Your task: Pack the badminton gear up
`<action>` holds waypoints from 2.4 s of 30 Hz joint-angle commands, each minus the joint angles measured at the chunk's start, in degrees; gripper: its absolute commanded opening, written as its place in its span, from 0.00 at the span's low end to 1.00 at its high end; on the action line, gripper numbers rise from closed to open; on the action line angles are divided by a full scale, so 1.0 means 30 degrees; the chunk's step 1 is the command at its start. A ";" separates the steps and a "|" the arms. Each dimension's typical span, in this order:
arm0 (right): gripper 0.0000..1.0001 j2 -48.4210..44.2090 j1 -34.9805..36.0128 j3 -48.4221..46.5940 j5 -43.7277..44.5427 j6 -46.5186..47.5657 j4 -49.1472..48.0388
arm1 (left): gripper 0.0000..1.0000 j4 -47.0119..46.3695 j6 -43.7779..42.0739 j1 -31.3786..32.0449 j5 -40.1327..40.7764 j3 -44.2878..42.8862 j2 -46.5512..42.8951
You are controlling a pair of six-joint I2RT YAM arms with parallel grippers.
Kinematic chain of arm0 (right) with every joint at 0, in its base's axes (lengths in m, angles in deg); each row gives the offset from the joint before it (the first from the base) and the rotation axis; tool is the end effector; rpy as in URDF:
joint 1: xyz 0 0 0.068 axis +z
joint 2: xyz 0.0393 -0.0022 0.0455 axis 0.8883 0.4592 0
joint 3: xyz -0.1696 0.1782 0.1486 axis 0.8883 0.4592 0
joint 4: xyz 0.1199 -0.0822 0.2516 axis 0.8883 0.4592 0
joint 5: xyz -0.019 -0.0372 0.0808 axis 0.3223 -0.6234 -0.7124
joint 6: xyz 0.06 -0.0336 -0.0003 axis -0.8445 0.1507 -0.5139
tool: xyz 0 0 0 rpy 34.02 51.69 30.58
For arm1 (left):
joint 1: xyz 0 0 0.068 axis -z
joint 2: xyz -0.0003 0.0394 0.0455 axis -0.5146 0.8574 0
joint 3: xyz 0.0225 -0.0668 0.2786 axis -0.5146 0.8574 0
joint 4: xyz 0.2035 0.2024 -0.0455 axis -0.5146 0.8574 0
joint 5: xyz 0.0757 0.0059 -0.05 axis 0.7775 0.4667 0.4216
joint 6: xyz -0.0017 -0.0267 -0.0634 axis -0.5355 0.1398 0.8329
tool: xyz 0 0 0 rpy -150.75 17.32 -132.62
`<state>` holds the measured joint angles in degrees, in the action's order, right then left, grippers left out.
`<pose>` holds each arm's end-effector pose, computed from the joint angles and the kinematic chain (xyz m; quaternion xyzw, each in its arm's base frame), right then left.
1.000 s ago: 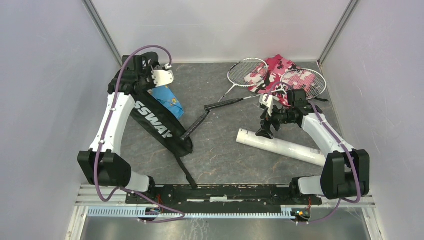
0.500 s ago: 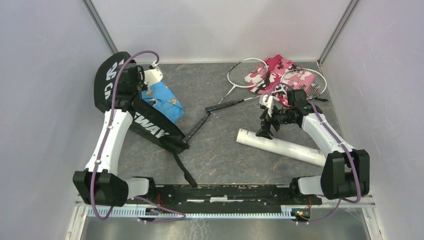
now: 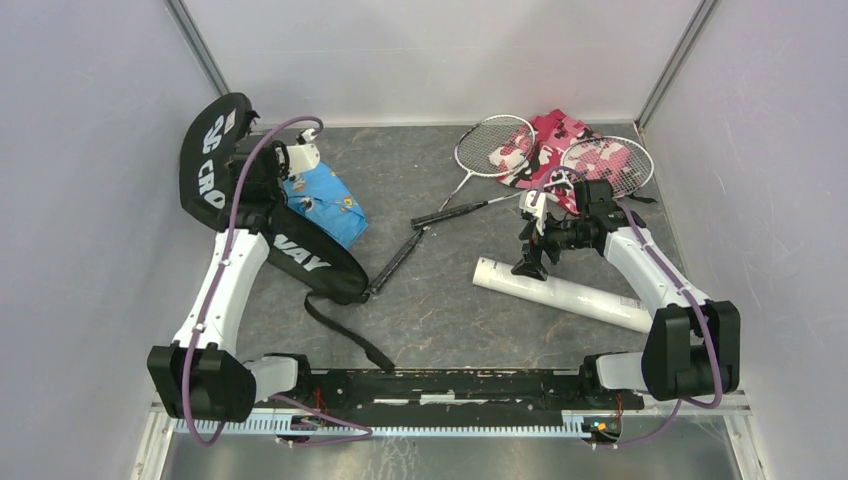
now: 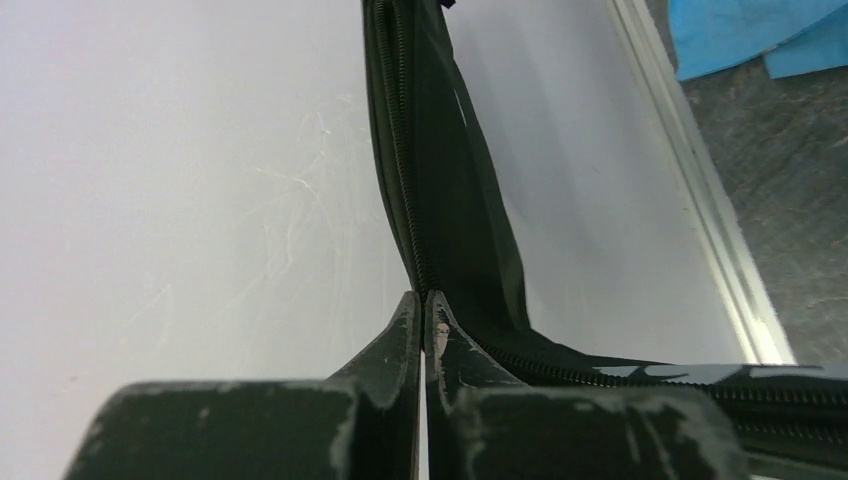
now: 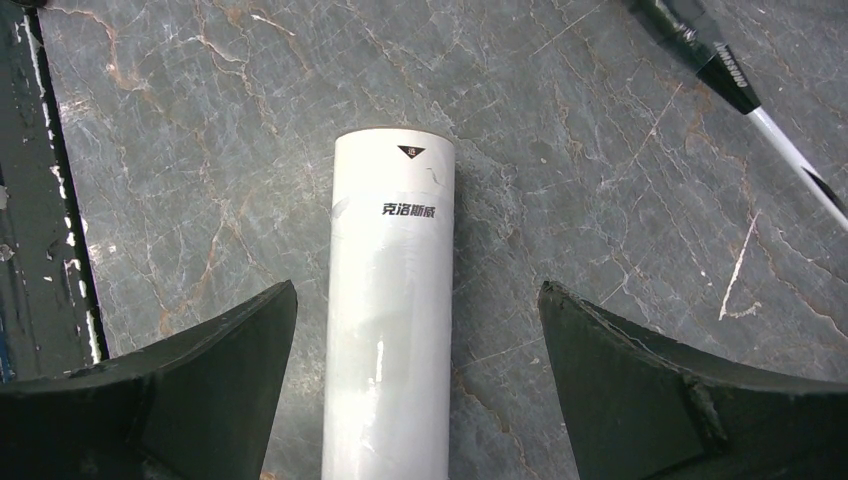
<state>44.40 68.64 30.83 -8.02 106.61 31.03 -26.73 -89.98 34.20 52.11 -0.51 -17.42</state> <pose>0.2768 0.0723 0.2292 -0.4968 0.7284 0.3072 0.3581 0.3174 0.0089 0.3745 0.3786 0.7137 0.4835 0.3369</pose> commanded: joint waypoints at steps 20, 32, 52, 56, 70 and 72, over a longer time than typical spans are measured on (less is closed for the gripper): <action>0.97 -0.0912 0.0561 -0.0803 0.0125 -0.3293 -0.3048 | 0.02 0.3137 1.1490 0.4593 -0.8908 -0.3707 0.2182; 0.98 0.0903 0.0937 -0.2331 0.1163 -1.1277 -1.0005 | 0.02 -0.2022 2.1959 0.5958 -1.5915 -0.1059 0.5341; 0.98 0.3993 0.1287 -0.2041 0.2745 -1.7399 -1.4575 | 0.02 -0.5964 2.4908 0.8513 -1.3269 -0.0058 0.7132; 0.98 0.5185 0.1901 -0.2915 0.2958 -1.9864 -1.5936 | 0.02 -0.5184 2.6410 0.8505 -1.2824 -0.1166 0.7199; 0.98 0.8001 0.4424 -0.4657 0.3533 -2.4934 -1.8265 | 0.02 -0.5210 3.2533 0.8520 -1.3659 -0.1904 0.7689; 0.98 0.8071 0.4504 -0.4621 0.3840 -2.5121 -1.8198 | 0.02 -0.5349 3.3032 0.8507 -1.3907 -0.1867 0.7696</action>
<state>68.01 81.62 19.14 1.73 34.94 -20.58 -39.39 1.69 59.59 12.27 -4.25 6.29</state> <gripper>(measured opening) 0.979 0.032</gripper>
